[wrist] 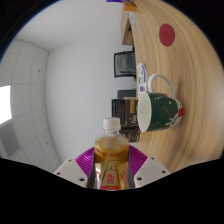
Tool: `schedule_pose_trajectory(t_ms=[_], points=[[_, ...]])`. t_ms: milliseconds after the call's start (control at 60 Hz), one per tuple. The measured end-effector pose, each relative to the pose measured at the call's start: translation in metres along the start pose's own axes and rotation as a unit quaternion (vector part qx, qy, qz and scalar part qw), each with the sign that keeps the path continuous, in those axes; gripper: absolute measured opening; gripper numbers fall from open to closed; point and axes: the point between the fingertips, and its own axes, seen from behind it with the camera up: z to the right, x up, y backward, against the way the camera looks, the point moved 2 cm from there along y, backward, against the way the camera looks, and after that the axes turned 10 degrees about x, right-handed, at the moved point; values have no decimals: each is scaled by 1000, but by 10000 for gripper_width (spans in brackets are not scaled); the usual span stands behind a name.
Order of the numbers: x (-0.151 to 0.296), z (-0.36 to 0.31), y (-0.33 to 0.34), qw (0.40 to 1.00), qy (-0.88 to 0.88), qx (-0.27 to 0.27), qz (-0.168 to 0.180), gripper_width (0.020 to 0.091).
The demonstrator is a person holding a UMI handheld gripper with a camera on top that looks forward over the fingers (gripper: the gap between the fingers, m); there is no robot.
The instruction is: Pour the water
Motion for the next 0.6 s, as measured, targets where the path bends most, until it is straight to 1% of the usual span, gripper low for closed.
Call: schedule_pose_trajectory(t_ms=[50,67,167,317,383,483,567,600], points=[[0,-2,-1,998,-65,1,9,467],[-1,5,-10,997,-76,0,11,469],[-1,17,-14,992,-124,-13,19,470],[5,21,-19,979,-202,1,42,469],[4,18,-16,978,-204,2,40,468],[0,11,-17,984,-175,7,26,470],[2,-11,-17,994,-106,19,11,470],[7,-25,-17,998,-62,27,12,472]])
